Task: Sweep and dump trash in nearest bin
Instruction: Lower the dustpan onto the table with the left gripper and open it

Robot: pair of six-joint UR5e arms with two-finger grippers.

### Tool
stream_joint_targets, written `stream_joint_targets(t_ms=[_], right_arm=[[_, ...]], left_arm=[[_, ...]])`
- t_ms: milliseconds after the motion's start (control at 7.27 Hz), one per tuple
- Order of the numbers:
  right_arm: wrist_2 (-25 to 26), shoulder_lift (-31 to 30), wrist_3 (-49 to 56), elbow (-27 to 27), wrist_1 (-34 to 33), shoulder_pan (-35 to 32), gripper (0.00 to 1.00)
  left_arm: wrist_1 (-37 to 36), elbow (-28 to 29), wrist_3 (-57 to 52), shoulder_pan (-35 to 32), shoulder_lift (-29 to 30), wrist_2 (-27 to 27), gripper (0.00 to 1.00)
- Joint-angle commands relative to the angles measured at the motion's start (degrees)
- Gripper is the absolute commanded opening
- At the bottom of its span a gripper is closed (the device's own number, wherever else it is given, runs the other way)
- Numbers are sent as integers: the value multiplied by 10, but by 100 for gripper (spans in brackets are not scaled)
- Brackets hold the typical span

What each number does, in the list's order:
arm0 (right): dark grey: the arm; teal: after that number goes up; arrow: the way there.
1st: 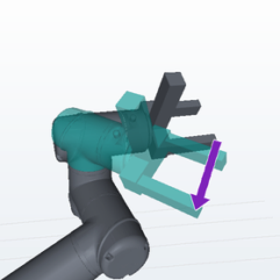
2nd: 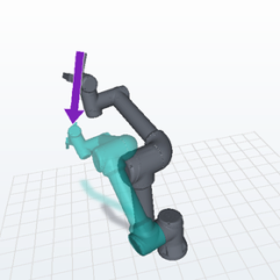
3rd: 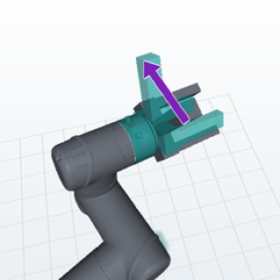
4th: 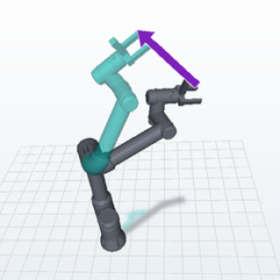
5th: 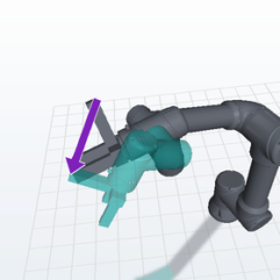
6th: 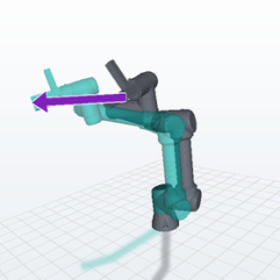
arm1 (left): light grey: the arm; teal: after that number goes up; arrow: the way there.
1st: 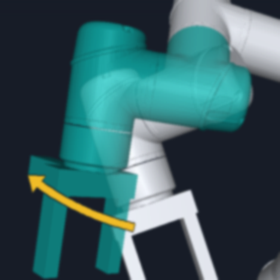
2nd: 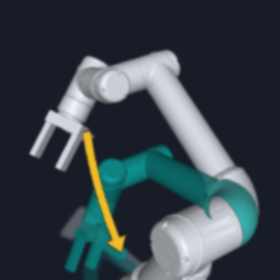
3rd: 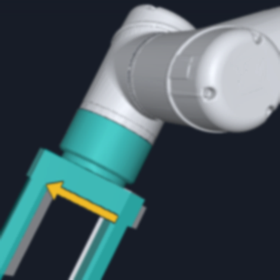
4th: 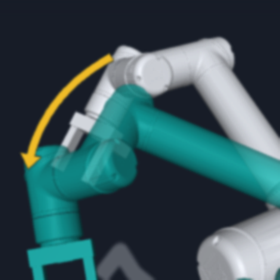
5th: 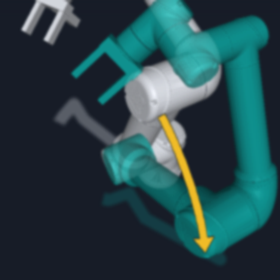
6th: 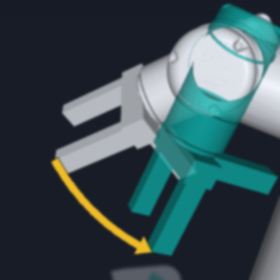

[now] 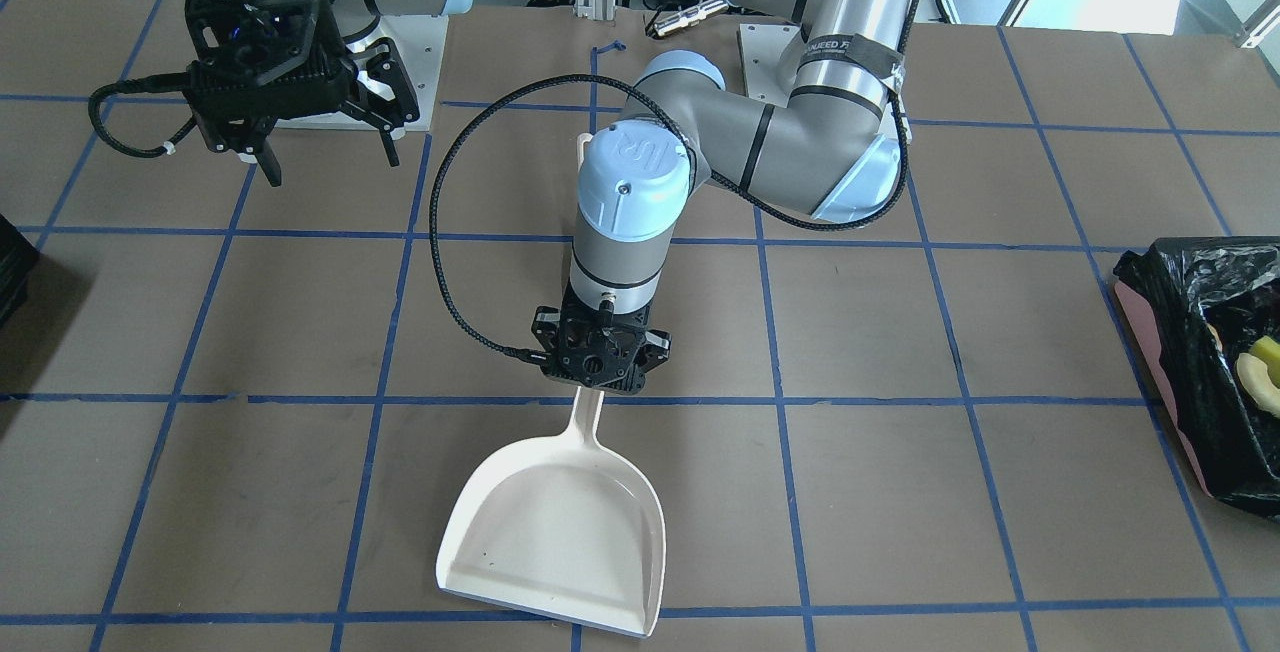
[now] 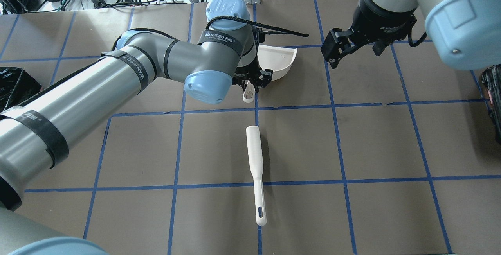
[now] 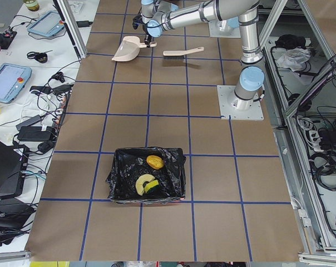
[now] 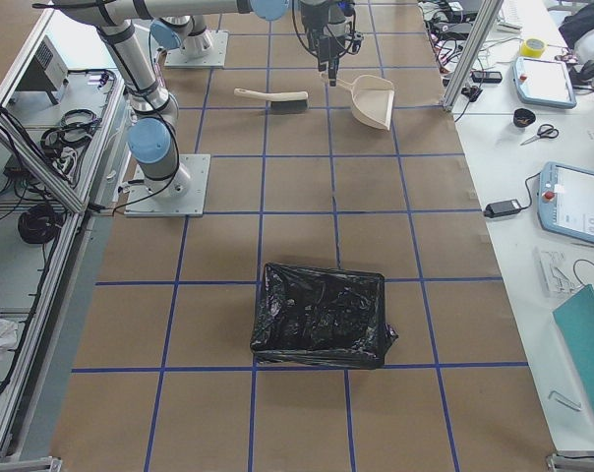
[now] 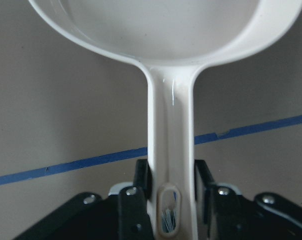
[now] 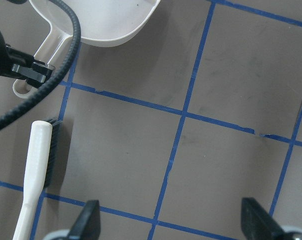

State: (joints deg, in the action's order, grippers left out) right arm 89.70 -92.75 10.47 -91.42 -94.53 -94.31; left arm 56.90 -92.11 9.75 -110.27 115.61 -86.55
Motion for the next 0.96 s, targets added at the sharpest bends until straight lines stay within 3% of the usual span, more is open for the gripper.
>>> stream_joint_targets(t_ms=[0, 825], right_arm=[[-2, 1, 3, -3, 0, 1, 100], [-3, 0, 1, -3, 2, 1, 100]], left_arm=[[-1, -3, 5, -6, 1, 0, 0], [-4, -20, 62, -9, 2, 2, 0]])
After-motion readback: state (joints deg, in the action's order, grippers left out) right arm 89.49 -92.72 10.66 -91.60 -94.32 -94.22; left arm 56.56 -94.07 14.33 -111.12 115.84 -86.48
